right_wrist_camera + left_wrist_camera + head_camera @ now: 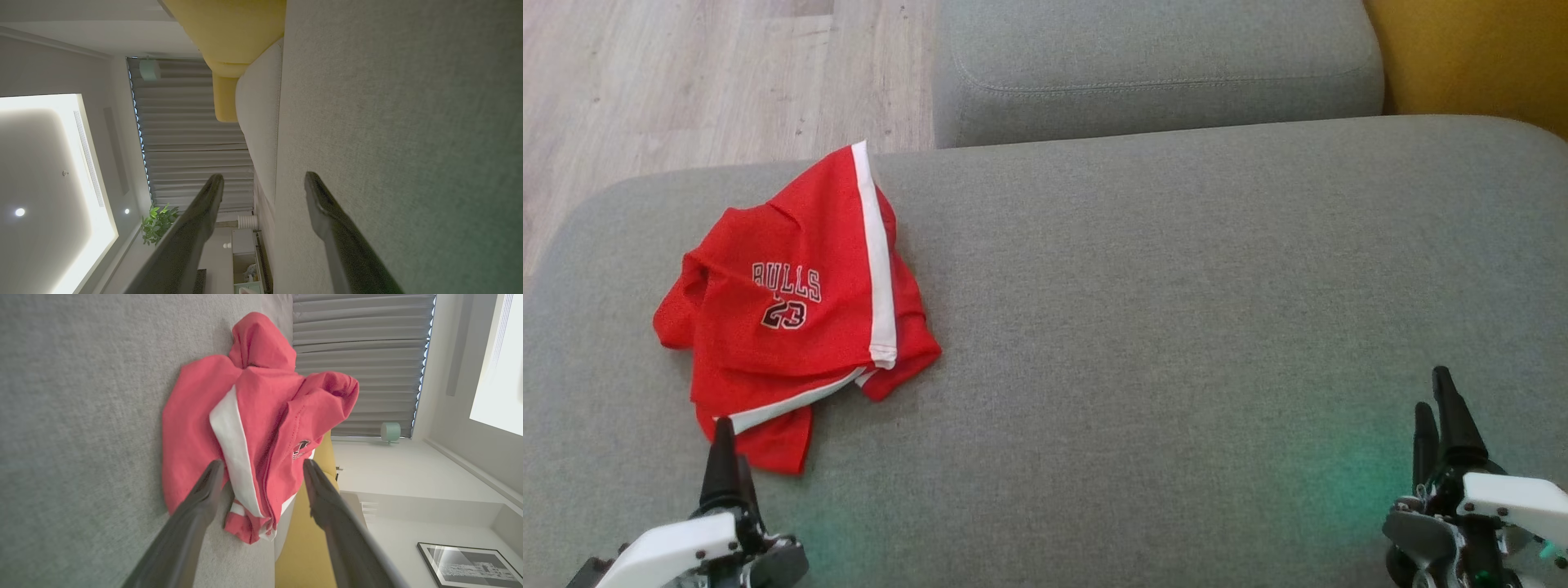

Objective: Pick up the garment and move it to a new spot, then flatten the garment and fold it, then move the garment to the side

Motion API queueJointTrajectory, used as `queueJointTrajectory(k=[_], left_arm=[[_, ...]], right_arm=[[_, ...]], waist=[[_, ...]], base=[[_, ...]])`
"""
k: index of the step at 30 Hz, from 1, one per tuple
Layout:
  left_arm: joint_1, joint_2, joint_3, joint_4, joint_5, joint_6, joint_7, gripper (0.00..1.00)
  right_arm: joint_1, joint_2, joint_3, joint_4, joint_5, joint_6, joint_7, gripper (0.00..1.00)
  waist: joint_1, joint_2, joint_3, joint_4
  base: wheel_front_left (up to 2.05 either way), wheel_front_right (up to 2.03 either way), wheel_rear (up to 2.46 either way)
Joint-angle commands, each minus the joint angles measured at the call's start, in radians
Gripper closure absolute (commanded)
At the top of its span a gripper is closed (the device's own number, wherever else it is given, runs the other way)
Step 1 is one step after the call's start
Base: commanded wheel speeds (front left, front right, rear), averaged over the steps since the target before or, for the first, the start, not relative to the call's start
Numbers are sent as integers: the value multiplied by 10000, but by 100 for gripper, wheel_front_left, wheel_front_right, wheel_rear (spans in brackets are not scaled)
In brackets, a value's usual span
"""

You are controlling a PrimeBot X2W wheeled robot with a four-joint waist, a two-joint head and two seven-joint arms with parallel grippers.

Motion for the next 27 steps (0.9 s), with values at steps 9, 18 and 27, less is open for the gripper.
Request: queueJointTrajectory(k=[9,18,27], left_arm=[[-291,62,134,-523,416,-17,-371,0],[-327,69,413,-801,1399,-22,-608,0],[-426,76,383,-1526,2933,307,-875,0]], right_arm=[[-370,-45,54,-587,-948,-1,-382,0],[-408,-51,29,-868,-2260,-2,-618,0],[-462,-57,259,-1500,-4690,-2,-884,0]], waist=[[0,0,-29,19],[0,0,-38,33],[0,0,-30,53]], base=[[0,0,0],[0,0,0],[0,0,0]])
